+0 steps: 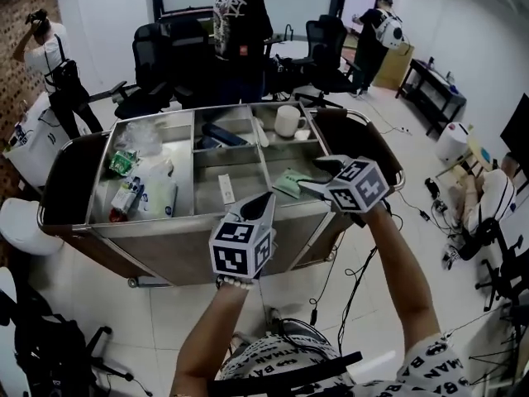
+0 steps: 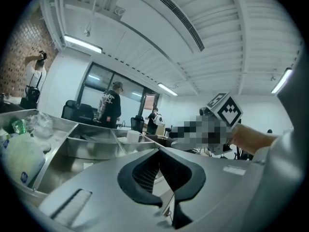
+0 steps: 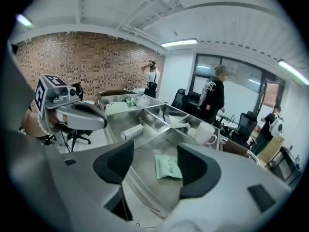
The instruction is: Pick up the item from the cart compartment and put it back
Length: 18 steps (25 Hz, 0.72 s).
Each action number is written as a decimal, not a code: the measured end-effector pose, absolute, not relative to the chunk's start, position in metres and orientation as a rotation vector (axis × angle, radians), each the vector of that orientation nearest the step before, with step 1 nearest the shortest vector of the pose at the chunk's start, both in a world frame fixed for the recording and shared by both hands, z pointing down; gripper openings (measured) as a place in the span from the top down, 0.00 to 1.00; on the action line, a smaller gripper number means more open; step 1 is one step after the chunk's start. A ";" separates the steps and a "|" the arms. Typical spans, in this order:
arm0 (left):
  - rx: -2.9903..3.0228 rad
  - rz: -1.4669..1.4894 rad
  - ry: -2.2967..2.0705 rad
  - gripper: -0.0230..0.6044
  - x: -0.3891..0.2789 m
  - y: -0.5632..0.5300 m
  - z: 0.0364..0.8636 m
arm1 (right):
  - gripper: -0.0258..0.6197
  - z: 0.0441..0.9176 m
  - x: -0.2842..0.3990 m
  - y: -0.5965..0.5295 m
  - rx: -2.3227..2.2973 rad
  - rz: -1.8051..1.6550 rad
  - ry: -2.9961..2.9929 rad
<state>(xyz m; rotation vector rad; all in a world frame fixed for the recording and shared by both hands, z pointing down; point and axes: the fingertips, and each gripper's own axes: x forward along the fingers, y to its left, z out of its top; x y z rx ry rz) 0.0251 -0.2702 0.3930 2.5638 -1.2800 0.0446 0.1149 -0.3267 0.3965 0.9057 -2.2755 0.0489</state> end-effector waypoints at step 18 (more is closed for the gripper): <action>2.486 0.198 -1.364 0.96 0.015 -0.361 0.387 | 0.45 0.525 0.116 -0.402 0.454 0.283 -1.812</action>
